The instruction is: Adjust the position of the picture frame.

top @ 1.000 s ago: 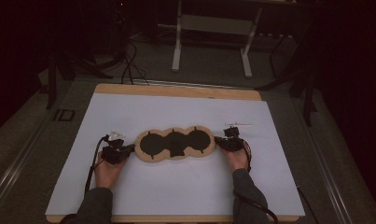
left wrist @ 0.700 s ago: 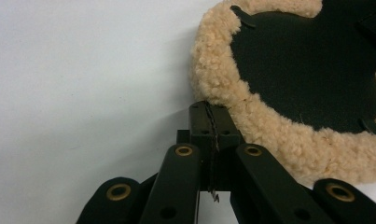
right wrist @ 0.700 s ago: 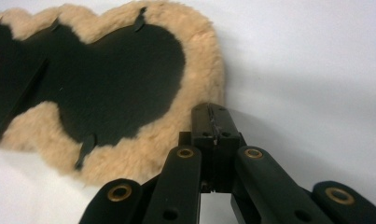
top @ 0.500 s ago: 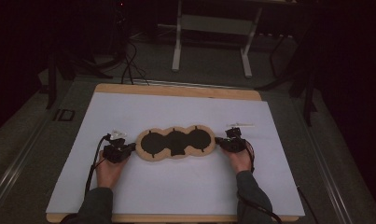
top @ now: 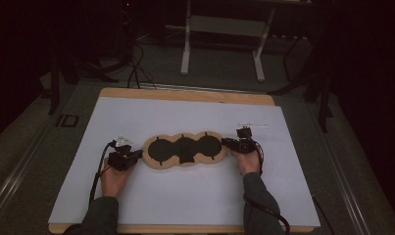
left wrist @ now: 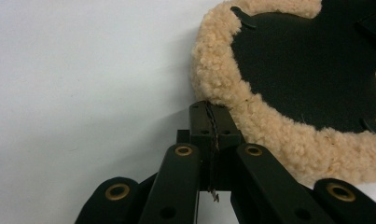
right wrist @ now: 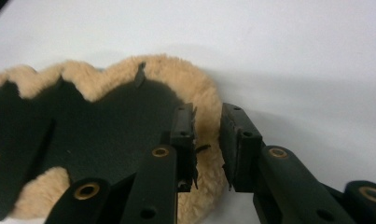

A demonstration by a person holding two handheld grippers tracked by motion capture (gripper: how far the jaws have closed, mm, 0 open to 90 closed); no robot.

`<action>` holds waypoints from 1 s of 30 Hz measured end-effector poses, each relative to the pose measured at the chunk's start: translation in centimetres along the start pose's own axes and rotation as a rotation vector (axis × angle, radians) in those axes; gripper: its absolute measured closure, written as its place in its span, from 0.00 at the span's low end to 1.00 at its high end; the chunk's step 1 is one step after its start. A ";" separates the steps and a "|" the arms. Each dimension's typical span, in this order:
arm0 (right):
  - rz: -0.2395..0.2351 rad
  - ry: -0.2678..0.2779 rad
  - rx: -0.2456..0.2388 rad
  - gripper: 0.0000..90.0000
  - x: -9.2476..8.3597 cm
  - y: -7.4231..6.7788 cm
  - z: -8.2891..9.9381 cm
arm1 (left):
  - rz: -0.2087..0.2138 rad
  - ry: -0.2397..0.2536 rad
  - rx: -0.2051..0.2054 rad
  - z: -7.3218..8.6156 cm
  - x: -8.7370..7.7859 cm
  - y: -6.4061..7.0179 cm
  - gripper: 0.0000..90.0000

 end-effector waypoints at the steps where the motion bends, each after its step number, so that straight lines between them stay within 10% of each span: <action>1: 0.003 -0.004 0.008 0.84 0.0 0.0 0.1 | 0.001 0.000 -0.001 0.0 0.0 0.0 1.00; 30: 0.042 -0.015 0.011 0.88 -3.7 0.1 2.4 | 0.013 -0.032 0.055 -0.1 0.3 1.6 1.00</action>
Point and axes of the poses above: each handheld gripper's, and its own axes: x roughly forward along the jaws, z roughly out of its underside, y roughly to its right, the point moved 7 cm from there along x, roughly forward along the jaws, and after that the axes turned 14 degrees about y, right-handed, at the moved point
